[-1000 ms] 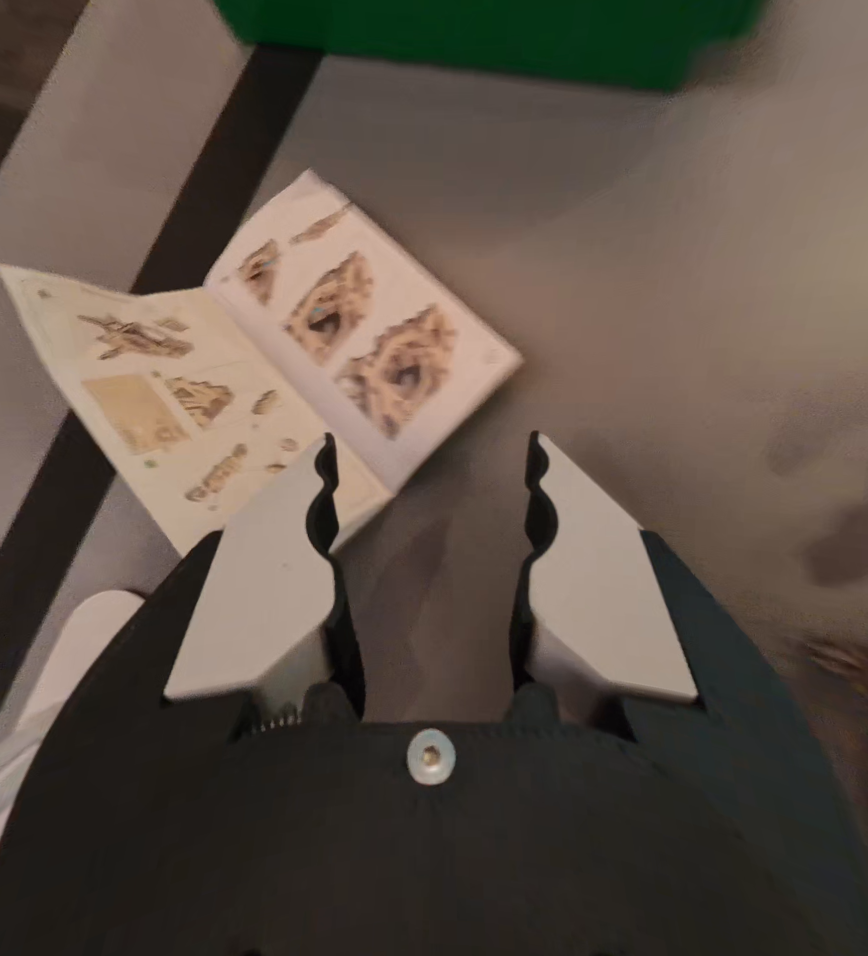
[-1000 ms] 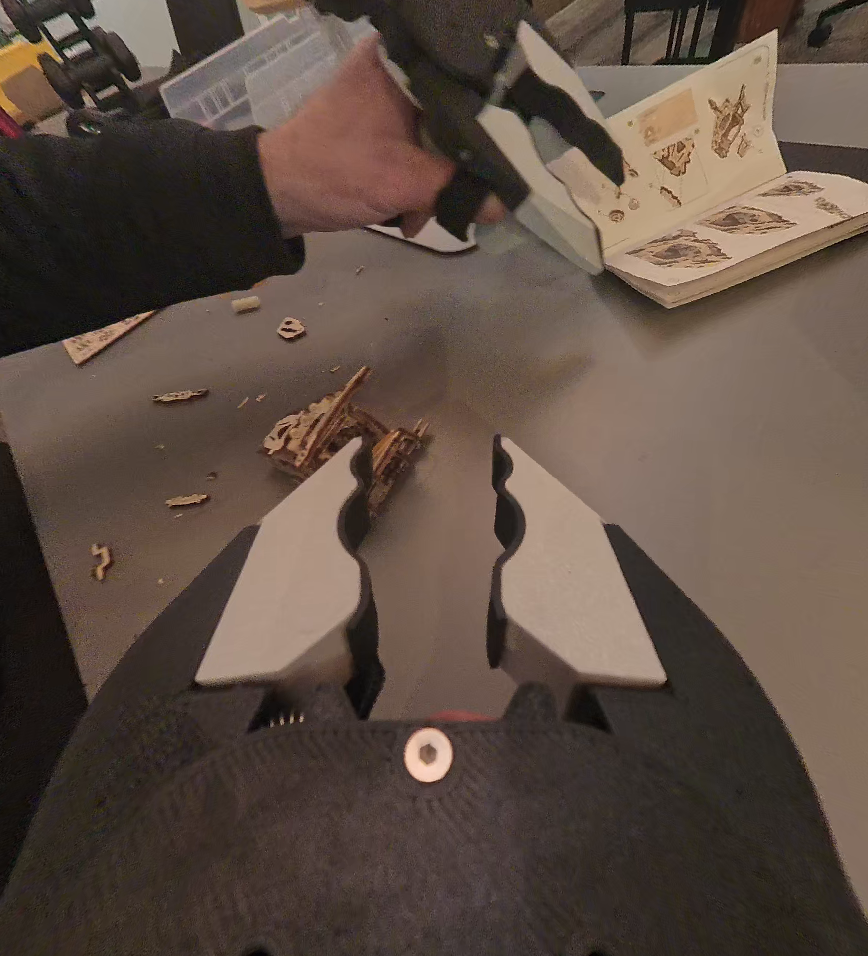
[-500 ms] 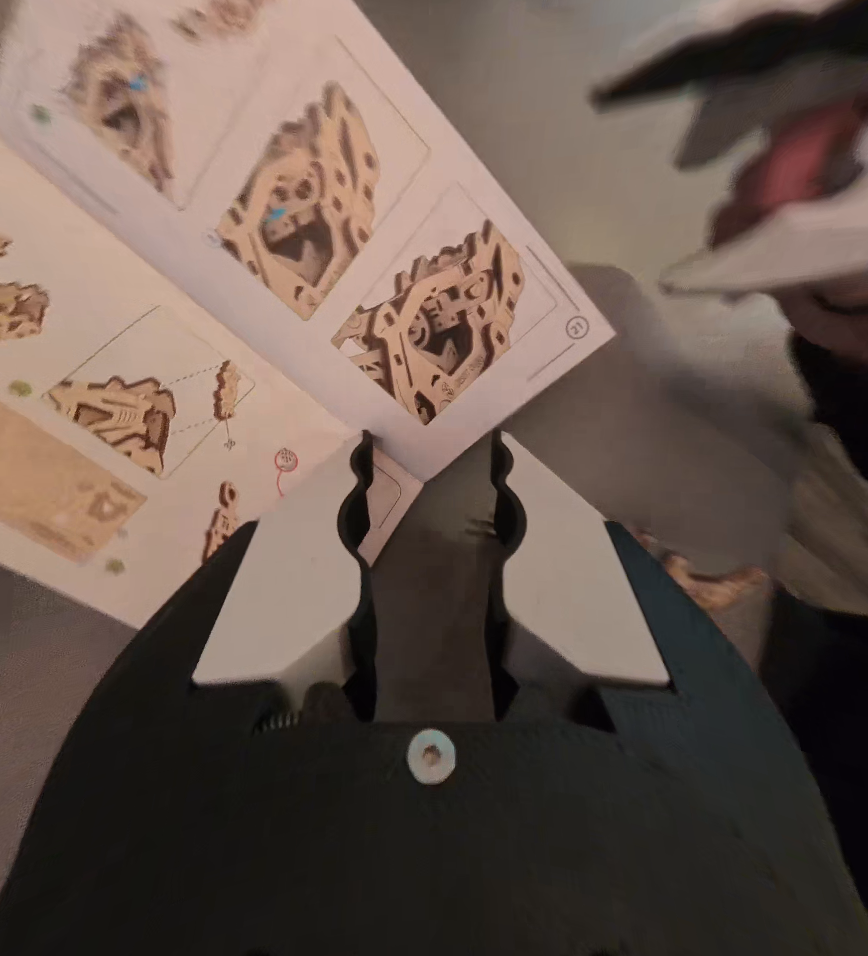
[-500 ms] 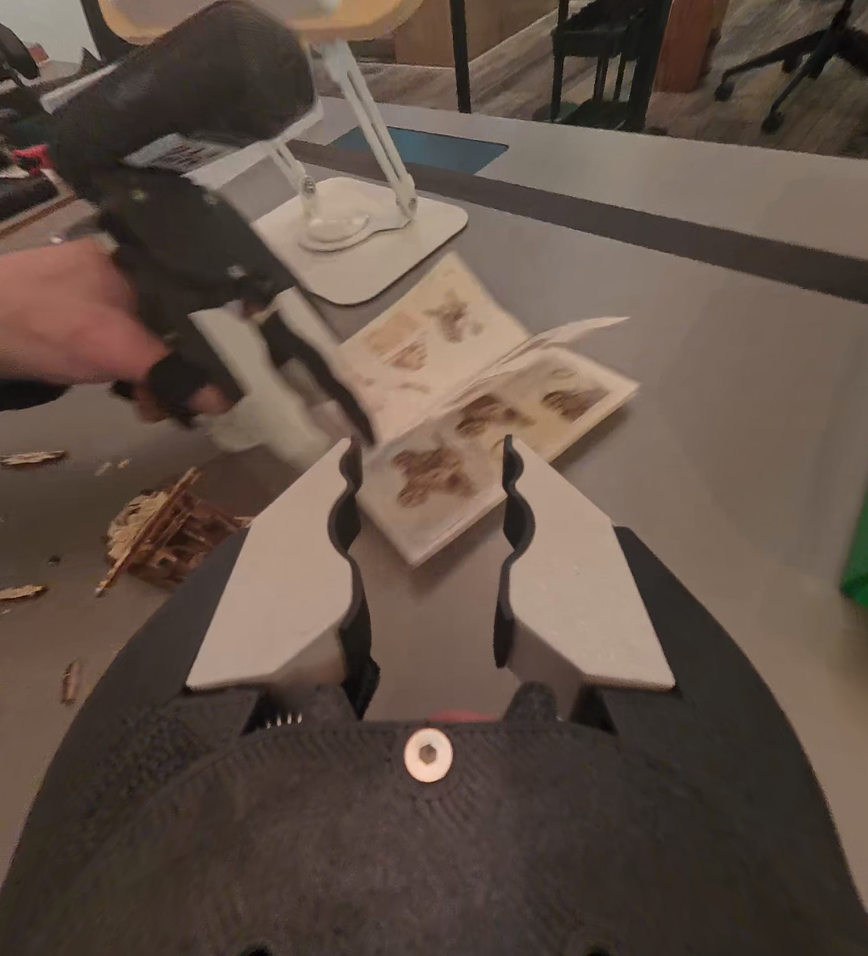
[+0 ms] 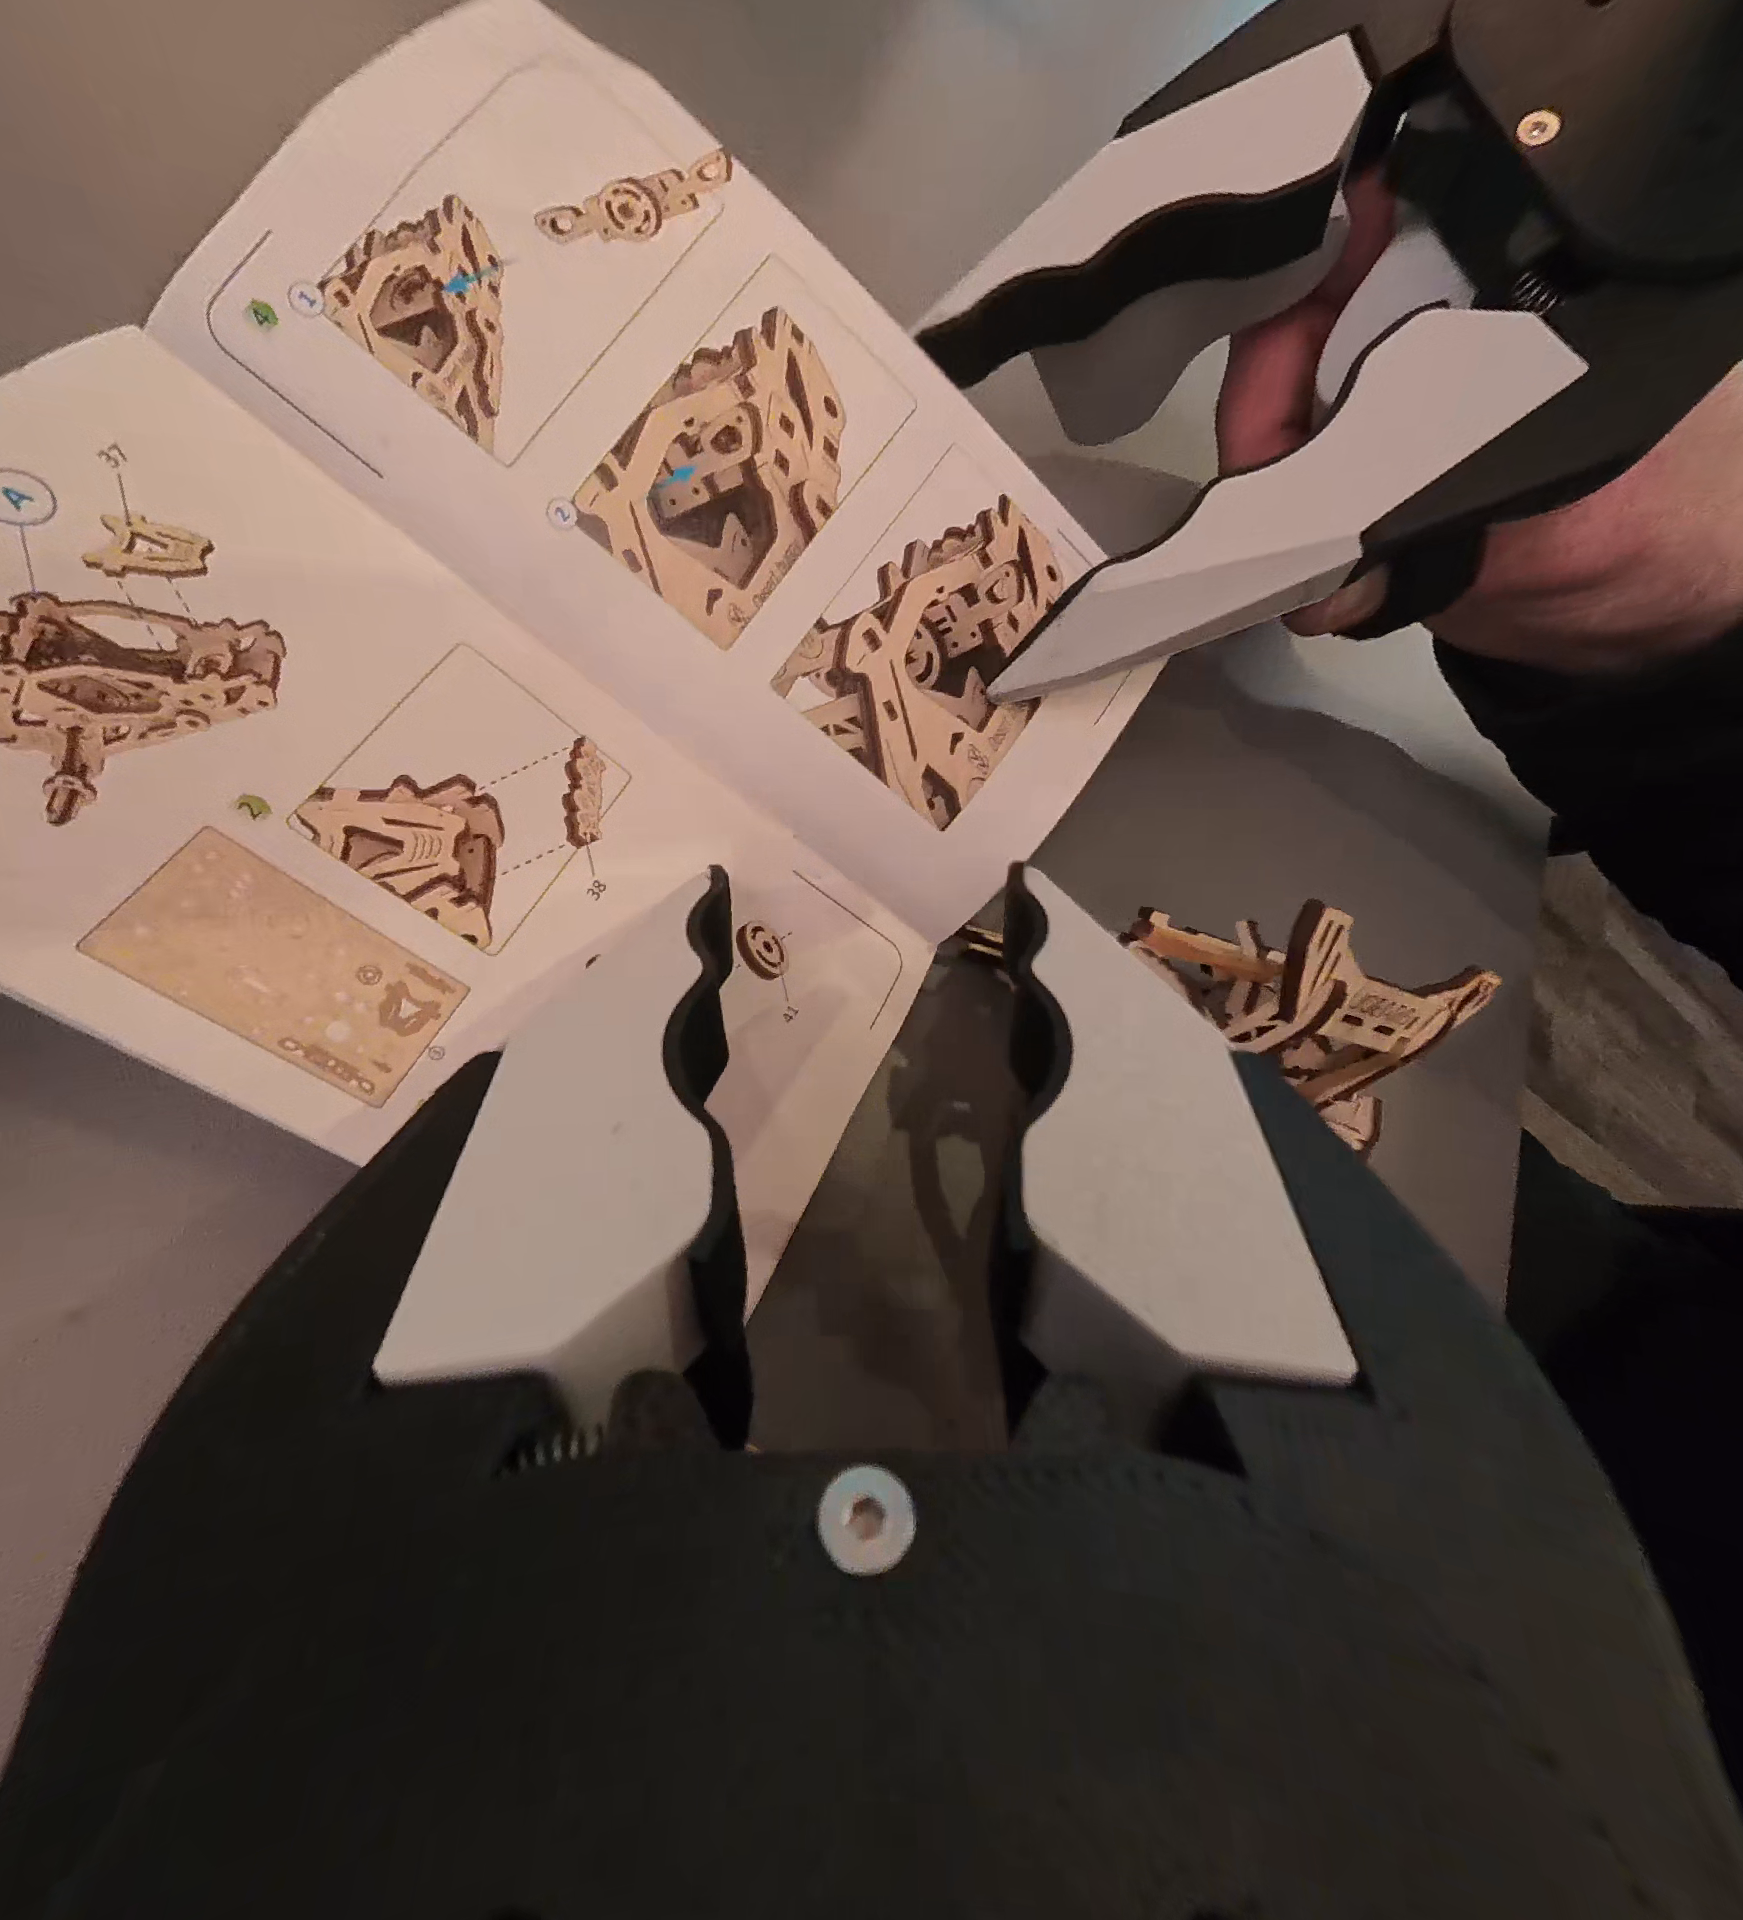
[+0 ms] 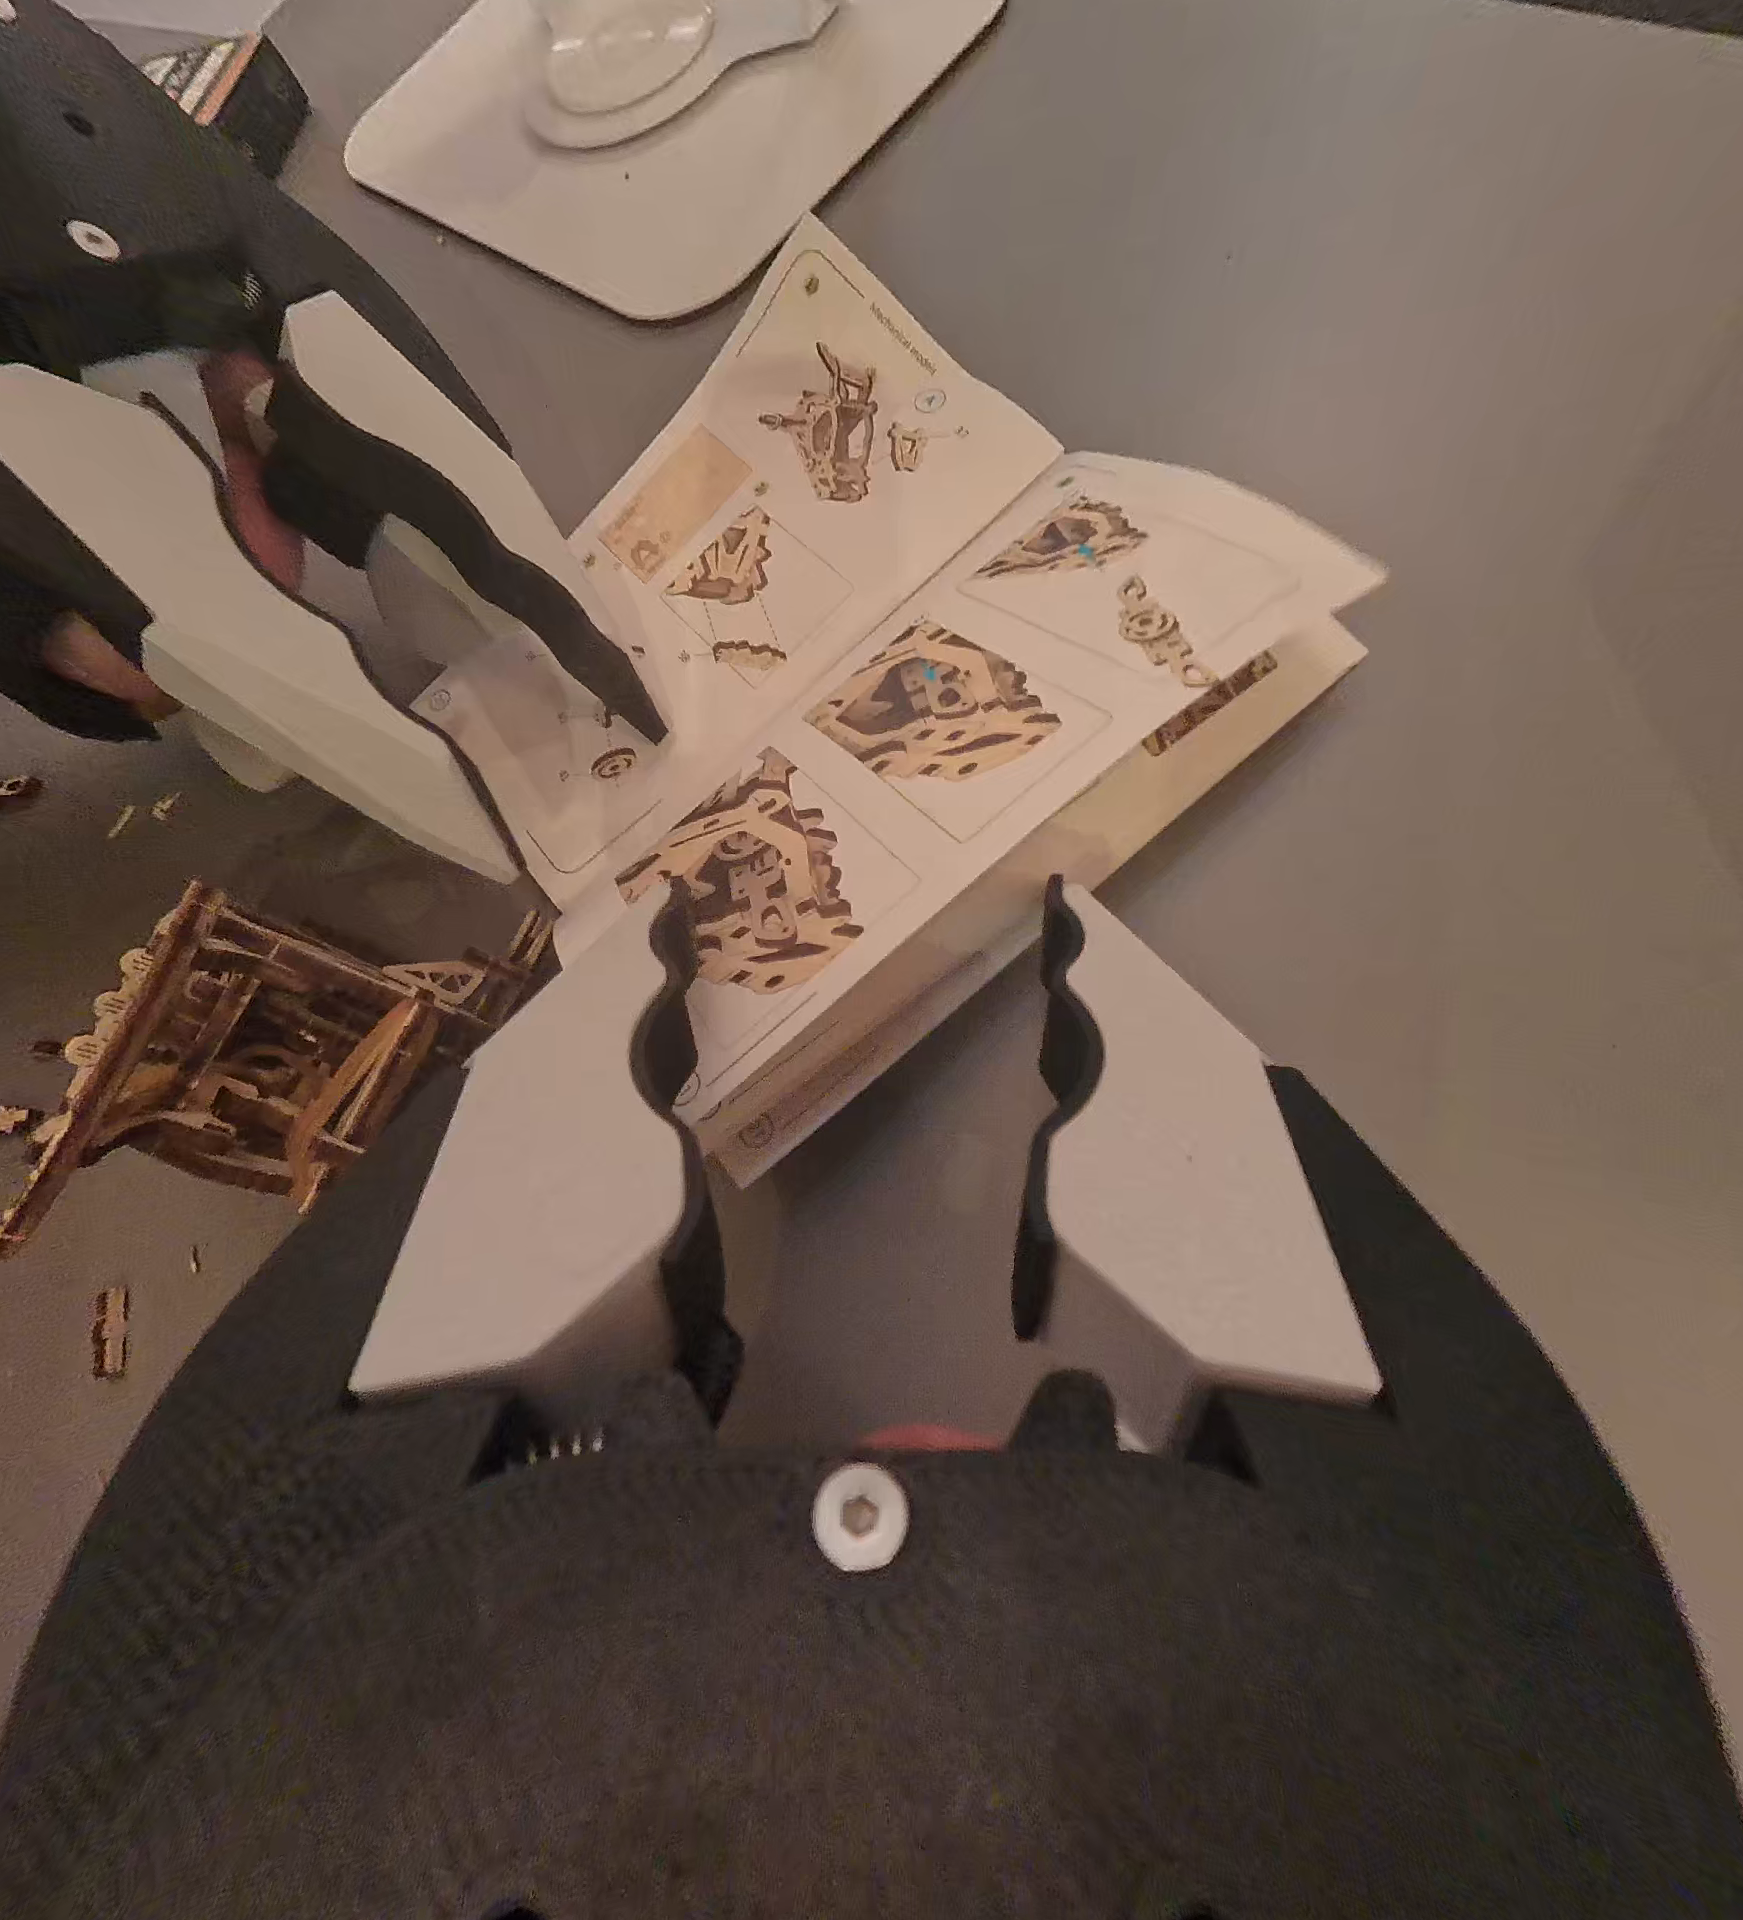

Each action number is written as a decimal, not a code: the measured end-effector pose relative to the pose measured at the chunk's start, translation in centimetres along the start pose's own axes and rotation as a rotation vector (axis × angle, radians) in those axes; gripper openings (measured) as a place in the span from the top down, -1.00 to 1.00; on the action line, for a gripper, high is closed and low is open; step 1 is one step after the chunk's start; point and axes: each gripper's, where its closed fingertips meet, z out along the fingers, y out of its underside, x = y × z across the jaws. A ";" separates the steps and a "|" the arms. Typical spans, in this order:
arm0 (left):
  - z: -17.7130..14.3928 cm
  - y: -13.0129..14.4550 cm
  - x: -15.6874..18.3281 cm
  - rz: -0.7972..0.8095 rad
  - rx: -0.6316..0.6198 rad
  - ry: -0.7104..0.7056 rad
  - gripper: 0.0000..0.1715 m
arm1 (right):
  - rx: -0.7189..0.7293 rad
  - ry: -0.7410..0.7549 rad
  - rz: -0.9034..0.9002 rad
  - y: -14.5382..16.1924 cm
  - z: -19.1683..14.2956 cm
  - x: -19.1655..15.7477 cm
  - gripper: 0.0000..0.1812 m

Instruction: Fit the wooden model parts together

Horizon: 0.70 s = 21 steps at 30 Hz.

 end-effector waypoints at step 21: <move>0.1 0.0 0.9 0.005 -0.002 0.046 0.36 | 0.082 0.031 -0.153 -2.9 -1.0 -2.2 0.58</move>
